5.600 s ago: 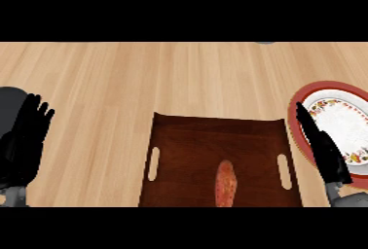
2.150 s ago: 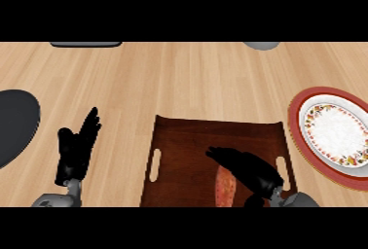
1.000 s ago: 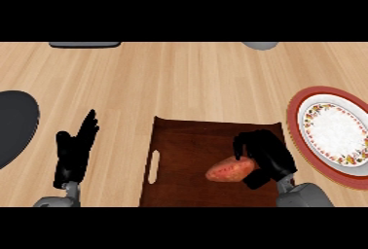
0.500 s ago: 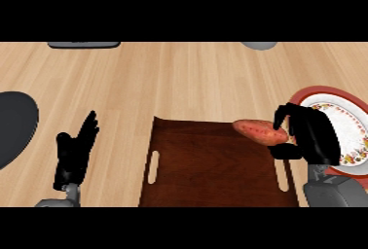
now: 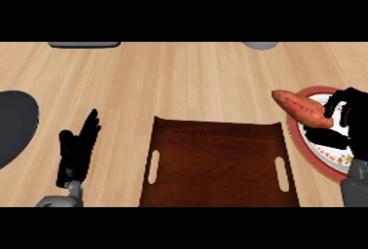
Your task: Pick the sweet potato from the tray and place it in the plate
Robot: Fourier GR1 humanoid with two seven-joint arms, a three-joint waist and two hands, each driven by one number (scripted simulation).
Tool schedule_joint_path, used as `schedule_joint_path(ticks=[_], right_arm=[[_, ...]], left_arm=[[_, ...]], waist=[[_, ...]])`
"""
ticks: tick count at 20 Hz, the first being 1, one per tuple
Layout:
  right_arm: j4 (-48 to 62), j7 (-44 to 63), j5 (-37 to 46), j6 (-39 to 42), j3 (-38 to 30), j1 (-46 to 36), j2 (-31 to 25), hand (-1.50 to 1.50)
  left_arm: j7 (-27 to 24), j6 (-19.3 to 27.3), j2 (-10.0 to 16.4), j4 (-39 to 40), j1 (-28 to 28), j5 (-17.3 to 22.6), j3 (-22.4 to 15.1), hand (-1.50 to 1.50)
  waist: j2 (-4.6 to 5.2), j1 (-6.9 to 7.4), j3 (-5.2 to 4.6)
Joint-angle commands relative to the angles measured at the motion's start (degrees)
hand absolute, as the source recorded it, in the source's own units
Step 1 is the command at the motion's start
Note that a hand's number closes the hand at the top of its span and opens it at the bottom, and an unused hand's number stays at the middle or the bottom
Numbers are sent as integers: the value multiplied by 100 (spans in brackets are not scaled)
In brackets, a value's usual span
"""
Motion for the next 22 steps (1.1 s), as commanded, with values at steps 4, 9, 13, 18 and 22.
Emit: schedule_joint_path(ticks=[4,9,13,18,22], right_arm=[[1034,-388,-380,-266,-897,-243,-290,150],[2068,-902,-796,-128,-1457,-603,-835,150],[3296,-1062,-518,-417,-1386,-1168,-922,150],[4293,-1359,-822,130,-1438,-1362,-1125,150],[4870,-1826,-1201,622,-1481,-1217,-1112,150]], left_arm=[[156,-46,-158,-44,-118,-89,-75,0],[231,-137,14,-264,-9,-103,83,0],[52,-466,260,58,-173,123,407,0],[-9,-290,14,251,-263,-48,254,0],[32,-229,-135,-25,-5,-63,127,0]], waist=[[12,37,3],[13,48,4],[27,83,3],[31,89,4],[23,98,5]])
